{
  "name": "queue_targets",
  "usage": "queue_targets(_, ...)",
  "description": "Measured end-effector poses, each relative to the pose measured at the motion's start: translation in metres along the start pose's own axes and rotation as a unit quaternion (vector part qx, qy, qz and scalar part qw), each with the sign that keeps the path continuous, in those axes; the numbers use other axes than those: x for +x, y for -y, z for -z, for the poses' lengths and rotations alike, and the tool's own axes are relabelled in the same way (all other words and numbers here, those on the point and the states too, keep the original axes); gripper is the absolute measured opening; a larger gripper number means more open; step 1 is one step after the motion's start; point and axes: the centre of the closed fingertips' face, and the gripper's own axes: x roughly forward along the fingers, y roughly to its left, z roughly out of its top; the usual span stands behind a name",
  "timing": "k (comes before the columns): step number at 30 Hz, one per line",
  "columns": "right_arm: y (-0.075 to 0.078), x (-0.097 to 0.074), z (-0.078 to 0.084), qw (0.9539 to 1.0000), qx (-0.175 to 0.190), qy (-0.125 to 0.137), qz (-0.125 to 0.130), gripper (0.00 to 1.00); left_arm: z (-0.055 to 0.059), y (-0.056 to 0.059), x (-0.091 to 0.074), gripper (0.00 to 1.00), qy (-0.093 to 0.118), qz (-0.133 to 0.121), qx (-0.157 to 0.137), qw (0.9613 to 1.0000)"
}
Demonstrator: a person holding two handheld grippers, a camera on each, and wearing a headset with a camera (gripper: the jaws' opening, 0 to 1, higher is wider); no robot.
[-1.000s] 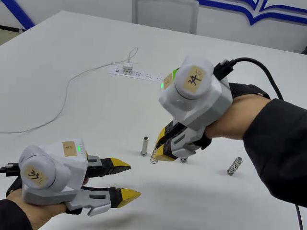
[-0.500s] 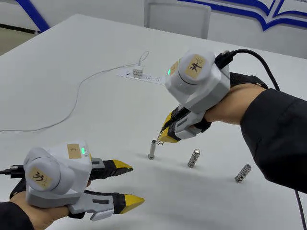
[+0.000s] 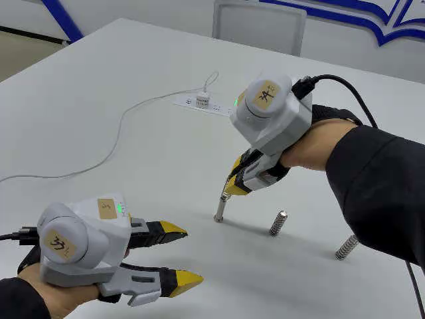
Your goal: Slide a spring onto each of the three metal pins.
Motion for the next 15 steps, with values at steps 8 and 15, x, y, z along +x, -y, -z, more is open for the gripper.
queue_targets(8, 0.003, 0.006, 0.002, 1.0, 0.008, -0.004, -0.003, 0.12, -0.001, -0.003, 0.0, 0.42, 0.002, 0.0, 0.0, 1.0)
queue_targets(15, 0.002, 0.016, 0.006, 0.9998, 0.017, -0.01, -0.009, 0.12, 0.002, -0.003, 0.001, 0.42, 0.001, 0.003, -0.003, 1.0)
